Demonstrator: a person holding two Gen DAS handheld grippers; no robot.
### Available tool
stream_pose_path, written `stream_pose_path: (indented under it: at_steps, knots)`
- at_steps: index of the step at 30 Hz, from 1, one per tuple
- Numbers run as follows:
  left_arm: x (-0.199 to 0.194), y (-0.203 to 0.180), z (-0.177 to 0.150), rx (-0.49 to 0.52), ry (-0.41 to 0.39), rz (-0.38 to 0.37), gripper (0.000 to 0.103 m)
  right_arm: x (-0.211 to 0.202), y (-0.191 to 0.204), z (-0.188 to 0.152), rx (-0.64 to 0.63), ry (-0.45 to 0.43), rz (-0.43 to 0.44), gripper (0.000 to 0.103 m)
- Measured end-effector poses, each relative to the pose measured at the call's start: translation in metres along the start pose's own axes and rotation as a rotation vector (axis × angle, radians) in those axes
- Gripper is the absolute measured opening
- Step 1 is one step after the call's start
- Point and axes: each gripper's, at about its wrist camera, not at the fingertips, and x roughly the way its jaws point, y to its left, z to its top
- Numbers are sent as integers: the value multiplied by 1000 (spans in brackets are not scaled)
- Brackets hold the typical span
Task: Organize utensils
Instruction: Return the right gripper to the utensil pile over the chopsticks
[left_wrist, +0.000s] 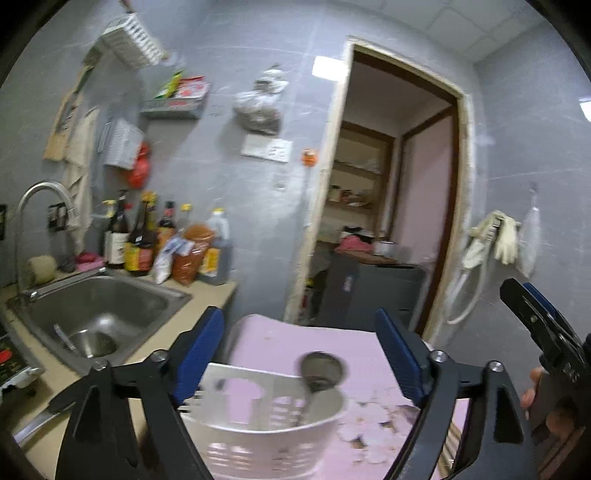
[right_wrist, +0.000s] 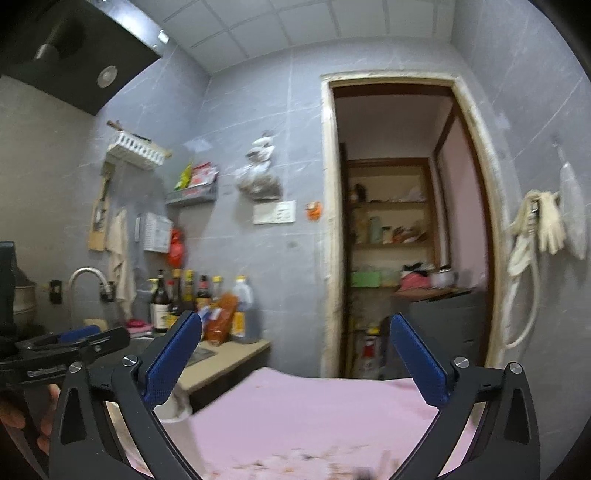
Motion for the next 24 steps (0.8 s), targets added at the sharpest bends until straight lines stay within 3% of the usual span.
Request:
stream_pose_path:
  at_steps: [3,6,11,18,24]
  knots:
    - [-2,-22,-1,35,-25,-49,95,-14,-18,2,-6,-17,-34,103]
    - [-2,-45,-2,73,-48,-98,98,-31,-36,1,-28,-36,-80,103]
    - [9,-77,-11,138,-22,-155,99,-46,-58,-6,-55,-25,-118,103]
    - [40,-108,-42,192,133,-215,99,-56,-91,-24,-72,51,-151,103]
    - [70,-126,-73,208,301,-251,99,-48,-116,-47,-57,179,-164,103]
